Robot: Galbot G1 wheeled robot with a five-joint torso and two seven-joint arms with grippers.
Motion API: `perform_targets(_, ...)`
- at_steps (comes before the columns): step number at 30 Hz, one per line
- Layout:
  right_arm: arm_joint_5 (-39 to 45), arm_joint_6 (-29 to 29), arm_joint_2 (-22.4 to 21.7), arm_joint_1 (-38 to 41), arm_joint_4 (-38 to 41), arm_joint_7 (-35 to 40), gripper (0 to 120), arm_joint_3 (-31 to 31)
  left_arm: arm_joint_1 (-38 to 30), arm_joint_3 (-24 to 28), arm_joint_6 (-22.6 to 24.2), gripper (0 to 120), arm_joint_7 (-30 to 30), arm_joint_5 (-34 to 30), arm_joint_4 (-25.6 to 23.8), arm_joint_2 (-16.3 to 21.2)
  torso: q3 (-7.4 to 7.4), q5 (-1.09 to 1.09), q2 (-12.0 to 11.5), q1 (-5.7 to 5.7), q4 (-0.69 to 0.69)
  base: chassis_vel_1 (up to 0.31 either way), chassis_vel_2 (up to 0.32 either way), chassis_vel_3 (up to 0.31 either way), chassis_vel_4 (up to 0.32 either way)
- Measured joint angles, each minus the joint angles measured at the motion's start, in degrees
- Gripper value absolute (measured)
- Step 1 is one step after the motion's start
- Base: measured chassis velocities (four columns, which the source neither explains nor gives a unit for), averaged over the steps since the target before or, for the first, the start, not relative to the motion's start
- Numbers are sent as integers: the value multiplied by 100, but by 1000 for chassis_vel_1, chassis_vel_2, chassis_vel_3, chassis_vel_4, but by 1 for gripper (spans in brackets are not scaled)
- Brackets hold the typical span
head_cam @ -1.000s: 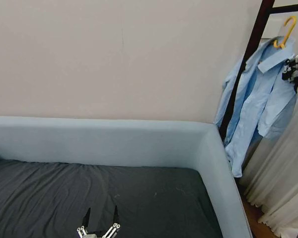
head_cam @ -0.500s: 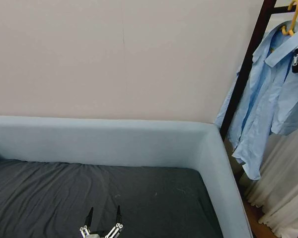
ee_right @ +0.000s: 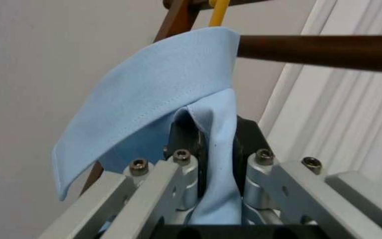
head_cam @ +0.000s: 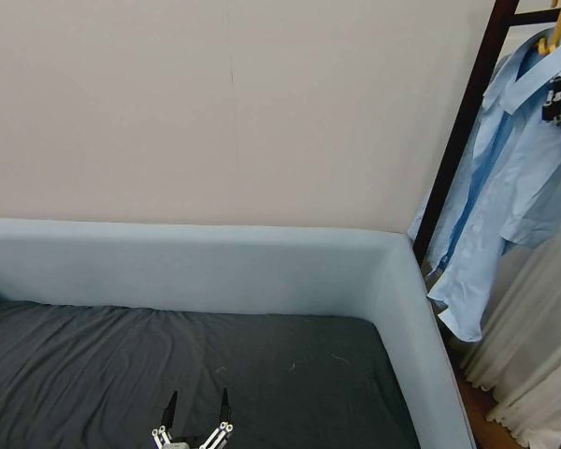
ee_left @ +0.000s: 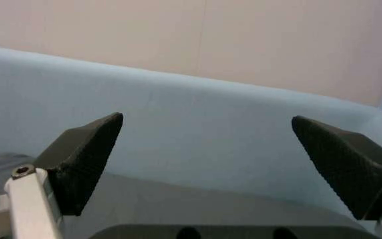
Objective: Pick up the clothes from the sofa and hang them on the clothes hanger.
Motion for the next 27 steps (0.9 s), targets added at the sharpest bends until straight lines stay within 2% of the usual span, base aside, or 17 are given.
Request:
perform_targets(8, 569, -935, 561, 695, -303, 806, 7, -426, -7, -101, -19, 100, -6, -69, -29, 54, 0, -1, 0, 0, -2, 0, 0, 0, 0)
perform_targets(11, 706, -1088, 689, 789, -431, 1019, 7, -446, -19, -105, -17, 100, -7, -94, -29, 61, 0, 0, 0, 0, -2, 0, 0, 0, 0)
perform_targets(21, 530, -1035, 1179, 977, -1064, 1635, 7, -535, -74, -86, -10, 100, -7, -135, 33, 67, 0, 0, 0, 0, -1, 0, 0, 0, 0)
perform_targets(27, 670, -1306, 1597, 1158, -1404, 2098, 7, -644, -147, -75, -46, 100, -16, -178, 105, 68, -1, 0, 0, 0, -2, 0, 0, 0, 0)
